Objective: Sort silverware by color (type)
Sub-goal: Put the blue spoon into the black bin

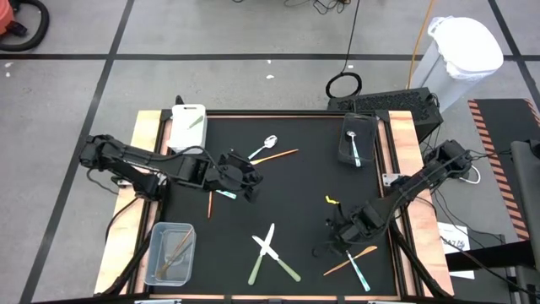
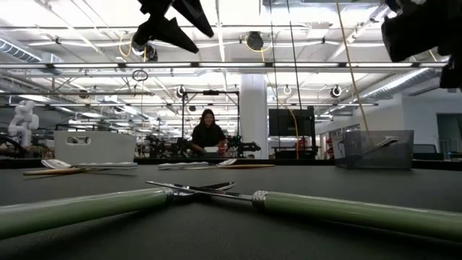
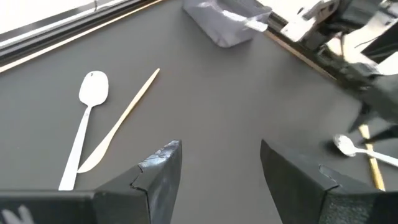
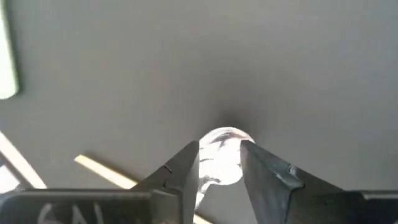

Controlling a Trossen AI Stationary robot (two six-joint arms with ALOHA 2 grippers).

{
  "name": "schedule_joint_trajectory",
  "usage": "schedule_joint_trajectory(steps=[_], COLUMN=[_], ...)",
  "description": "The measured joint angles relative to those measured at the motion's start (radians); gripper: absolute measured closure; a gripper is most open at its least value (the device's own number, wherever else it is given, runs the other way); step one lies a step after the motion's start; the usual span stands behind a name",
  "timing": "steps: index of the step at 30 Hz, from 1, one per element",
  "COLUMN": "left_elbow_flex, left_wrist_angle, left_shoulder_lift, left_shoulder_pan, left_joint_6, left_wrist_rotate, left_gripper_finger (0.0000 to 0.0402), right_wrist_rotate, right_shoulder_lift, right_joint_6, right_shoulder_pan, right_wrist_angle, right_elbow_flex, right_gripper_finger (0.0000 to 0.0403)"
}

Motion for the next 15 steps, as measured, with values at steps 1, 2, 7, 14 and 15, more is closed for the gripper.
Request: schedule_joint_trajectory(steps=[1,2,7,14,15], left_elbow_flex=[0.000,0.000,0.000,0.000,0.000], left_wrist_angle=[0.001,0.004,-0.003,-0.107,-0.131], left_shoulder_lift=[0.007,0.016,0.071,0.098,0.098], left_shoulder_pan=[0.000,0.001,-0.003,-0.060,-0.073], left_joint_6=[-0.011,-0.034,-0.101,-0.264,-0.281], left_wrist_rotate=[0.001,0.003,0.046,0.055,0.043], left_gripper_finger=[0.0183,0.0183,0.0183,0.0183,0.0183], right_wrist_rotate=[0.017,0.047,0.087,-0.052,-0.054], right_shoulder_lift=[0.000,0.000,0.000,-0.010,-0.010], right_joint_6=[-0.010,-0.019,-0.032,0.239,0.261], right_shoulder_pan=[0.001,0.001,-0.026,0.023,0.040], right_wrist_angle=[0.027,0.062,0.236,0.145,0.140], right_elbow_flex=[0.000,0.000,0.000,0.000,0.000], right_gripper_finger=[0.0289,0.0289,0.0289,0.0289,0.0289])
